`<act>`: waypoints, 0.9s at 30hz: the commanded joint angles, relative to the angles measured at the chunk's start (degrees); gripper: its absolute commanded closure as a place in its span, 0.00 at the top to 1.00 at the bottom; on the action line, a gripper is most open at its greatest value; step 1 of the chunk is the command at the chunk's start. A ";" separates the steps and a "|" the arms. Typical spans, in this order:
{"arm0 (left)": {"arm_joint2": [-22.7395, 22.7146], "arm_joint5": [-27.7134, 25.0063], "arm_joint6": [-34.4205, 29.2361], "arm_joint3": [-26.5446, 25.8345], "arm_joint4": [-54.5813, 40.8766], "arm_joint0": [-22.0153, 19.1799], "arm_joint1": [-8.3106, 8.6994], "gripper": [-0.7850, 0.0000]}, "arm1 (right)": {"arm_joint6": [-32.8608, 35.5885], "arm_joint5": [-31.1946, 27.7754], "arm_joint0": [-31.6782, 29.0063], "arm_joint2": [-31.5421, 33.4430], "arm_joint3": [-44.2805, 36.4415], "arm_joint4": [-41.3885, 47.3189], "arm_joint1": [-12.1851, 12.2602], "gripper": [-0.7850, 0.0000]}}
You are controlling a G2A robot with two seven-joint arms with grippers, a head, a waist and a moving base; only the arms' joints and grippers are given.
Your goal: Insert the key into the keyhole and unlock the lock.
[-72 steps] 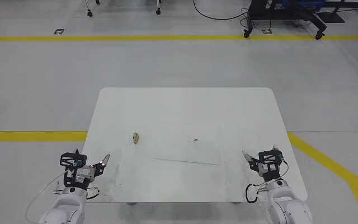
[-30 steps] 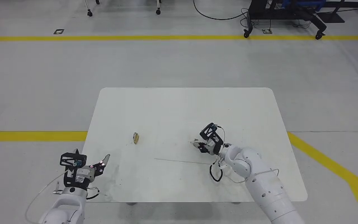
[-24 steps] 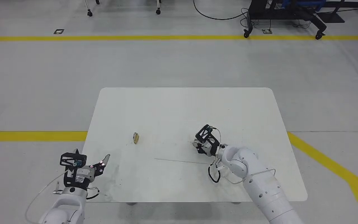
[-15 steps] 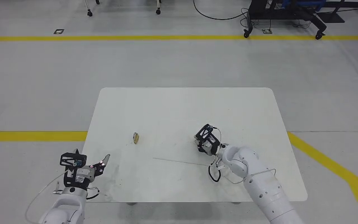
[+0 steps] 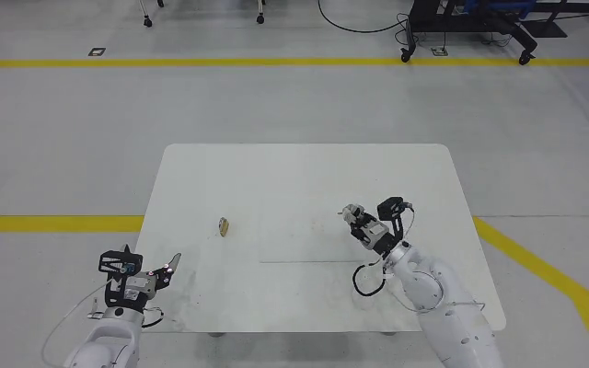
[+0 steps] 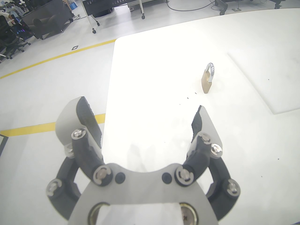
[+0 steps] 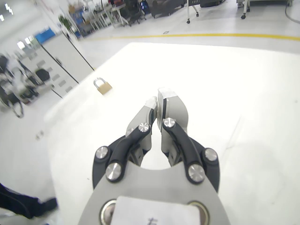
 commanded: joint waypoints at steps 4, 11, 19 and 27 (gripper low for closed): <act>0.00 0.00 0.00 0.00 0.00 0.00 0.00 1.00 | 9.25 4.51 -1.36 1.64 -0.20 25.50 -0.20 0.00; 0.00 0.00 0.00 0.00 0.00 0.00 0.00 1.00 | 10.81 2.79 -3.40 3.65 -3.55 25.36 0.32 0.00; -0.84 0.20 2.31 -2.09 -0.37 0.38 -0.05 1.00 | 10.81 2.79 -3.40 3.65 -3.55 25.36 0.32 0.00; -3.02 -1.58 9.27 -13.47 -37.15 2.38 -1.93 1.00 | 10.93 4.79 -2.54 0.06 -5.01 28.40 -0.46 0.00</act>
